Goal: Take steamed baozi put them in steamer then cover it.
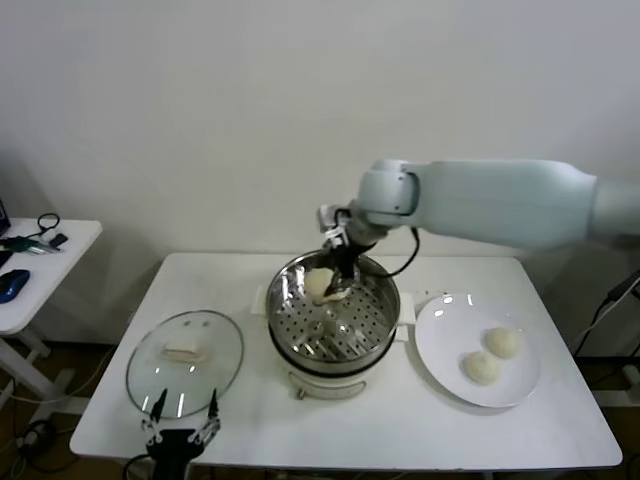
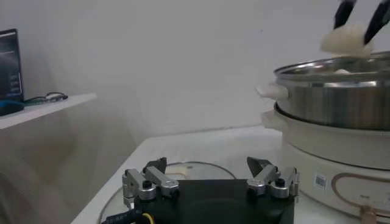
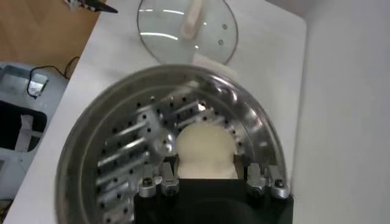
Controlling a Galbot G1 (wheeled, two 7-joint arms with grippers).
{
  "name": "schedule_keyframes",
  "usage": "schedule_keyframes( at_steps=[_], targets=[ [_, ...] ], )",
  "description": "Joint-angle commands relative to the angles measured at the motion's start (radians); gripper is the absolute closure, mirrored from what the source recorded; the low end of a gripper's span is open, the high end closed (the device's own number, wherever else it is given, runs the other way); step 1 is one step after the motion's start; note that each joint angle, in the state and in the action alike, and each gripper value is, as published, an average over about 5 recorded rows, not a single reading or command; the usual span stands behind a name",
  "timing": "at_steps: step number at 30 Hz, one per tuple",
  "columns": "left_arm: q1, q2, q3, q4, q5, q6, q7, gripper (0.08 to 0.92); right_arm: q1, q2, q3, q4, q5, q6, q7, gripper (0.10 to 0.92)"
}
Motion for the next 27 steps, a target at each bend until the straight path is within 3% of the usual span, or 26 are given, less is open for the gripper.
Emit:
schedule_keyframes(
  at_steps=[1, 7, 15, 22, 27],
  targets=[
    [0.002, 0.0, 0.001, -0.001, 0.002, -0.002, -0.001, 0.177, -0.154, 0.134, 0.026, -0.086, -0.01, -0.053, 0.089, 0.406],
    [0.009, -0.001, 0.004, -0.005, 0.008, -0.006, -0.002, 0.177, -0.182, 0.139, 0.036, -0.113, -0.033, -0.065, 0.1, 0.397],
    [0.015, -0.004, 0.008, -0.008, 0.019, -0.009, -0.002, 0.177, -0.108, 0.059, 0.04, -0.054, -0.05, -0.054, 0.077, 0.233],
    [0.017, -0.005, 0.012, -0.007, 0.026, -0.008, -0.001, 0.177, 0.151, -0.191, -0.056, -0.017, -0.074, 0.149, -0.178, 0.203],
    [0.012, -0.001, 0.014, -0.001, 0.028, -0.006, 0.001, 0.177, 0.306, -0.401, -0.21, 0.004, -0.172, 0.271, -0.344, 0.202]
  ],
)
